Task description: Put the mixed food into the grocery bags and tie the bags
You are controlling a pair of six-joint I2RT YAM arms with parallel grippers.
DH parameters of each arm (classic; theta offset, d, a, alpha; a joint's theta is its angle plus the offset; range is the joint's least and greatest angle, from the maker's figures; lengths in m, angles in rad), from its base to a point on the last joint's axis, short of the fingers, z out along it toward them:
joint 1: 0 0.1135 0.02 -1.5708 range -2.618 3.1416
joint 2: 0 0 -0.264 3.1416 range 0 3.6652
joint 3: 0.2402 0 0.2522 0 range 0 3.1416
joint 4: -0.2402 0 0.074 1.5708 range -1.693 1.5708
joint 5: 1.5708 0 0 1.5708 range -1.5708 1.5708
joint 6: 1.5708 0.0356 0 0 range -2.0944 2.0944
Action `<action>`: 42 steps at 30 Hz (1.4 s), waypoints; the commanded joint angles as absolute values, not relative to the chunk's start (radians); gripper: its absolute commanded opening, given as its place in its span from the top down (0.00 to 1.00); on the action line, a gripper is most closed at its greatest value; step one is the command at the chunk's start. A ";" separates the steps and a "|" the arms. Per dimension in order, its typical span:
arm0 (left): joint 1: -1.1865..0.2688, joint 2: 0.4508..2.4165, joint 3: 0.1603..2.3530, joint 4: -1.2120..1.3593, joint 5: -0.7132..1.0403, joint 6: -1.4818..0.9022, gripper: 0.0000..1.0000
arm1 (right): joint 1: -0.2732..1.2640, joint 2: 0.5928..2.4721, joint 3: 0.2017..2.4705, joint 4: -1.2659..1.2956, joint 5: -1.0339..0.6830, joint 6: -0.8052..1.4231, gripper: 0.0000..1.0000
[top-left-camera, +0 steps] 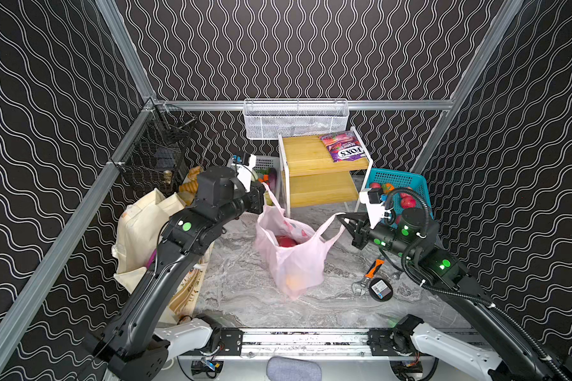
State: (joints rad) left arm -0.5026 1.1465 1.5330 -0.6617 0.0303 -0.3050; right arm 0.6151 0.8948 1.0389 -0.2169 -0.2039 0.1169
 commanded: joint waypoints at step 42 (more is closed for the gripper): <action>-0.751 1.452 1.827 -0.674 0.506 -0.190 0.52 | 0.512 1.070 1.060 0.130 -0.595 -0.167 0.88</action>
State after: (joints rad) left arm -0.7418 1.4414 1.8084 -0.6334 0.4999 -0.2600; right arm 0.5106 1.0691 1.0550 0.1024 -0.5785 -0.1471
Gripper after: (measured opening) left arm 0.480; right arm 0.126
